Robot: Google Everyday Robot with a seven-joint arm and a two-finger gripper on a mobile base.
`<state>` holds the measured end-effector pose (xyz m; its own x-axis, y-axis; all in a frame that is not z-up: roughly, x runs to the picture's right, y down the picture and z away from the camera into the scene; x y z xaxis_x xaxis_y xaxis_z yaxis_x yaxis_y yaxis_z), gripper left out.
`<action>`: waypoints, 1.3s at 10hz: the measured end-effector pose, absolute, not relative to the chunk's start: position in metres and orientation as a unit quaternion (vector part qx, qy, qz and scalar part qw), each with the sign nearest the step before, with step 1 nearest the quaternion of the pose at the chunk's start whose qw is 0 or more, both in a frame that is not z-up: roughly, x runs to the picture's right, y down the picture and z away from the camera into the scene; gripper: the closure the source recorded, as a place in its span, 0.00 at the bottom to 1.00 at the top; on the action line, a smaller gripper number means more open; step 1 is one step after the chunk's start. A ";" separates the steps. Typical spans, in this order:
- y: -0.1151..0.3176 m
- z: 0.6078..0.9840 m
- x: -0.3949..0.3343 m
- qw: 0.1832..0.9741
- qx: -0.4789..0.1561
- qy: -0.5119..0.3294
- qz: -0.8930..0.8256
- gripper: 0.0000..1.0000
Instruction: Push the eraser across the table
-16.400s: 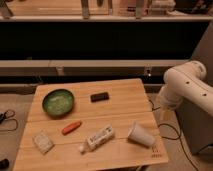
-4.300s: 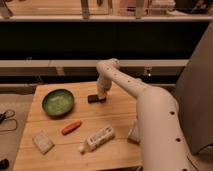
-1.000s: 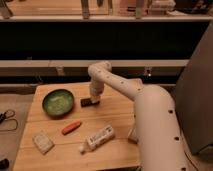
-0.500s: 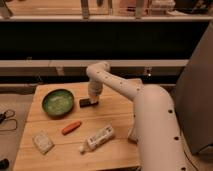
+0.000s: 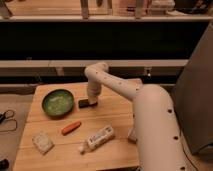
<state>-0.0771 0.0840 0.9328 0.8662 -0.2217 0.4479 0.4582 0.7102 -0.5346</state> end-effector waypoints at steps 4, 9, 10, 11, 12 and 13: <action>0.085 0.931 -0.079 0.906 -0.332 -0.179 -0.193 1.00; 0.086 0.929 -0.088 0.904 -0.329 -0.185 -0.204 1.00; 0.086 0.929 -0.088 0.903 -0.329 -0.185 -0.204 1.00; 0.088 0.930 -0.091 0.902 -0.329 -0.186 -0.211 1.00; 0.090 0.930 -0.097 0.899 -0.328 -0.189 -0.219 1.00; 0.089 0.929 -0.096 0.900 -0.327 -0.189 -0.219 1.00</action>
<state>-0.0963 0.0887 0.9292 0.8329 -0.2702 0.4829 0.5171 0.6908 -0.5053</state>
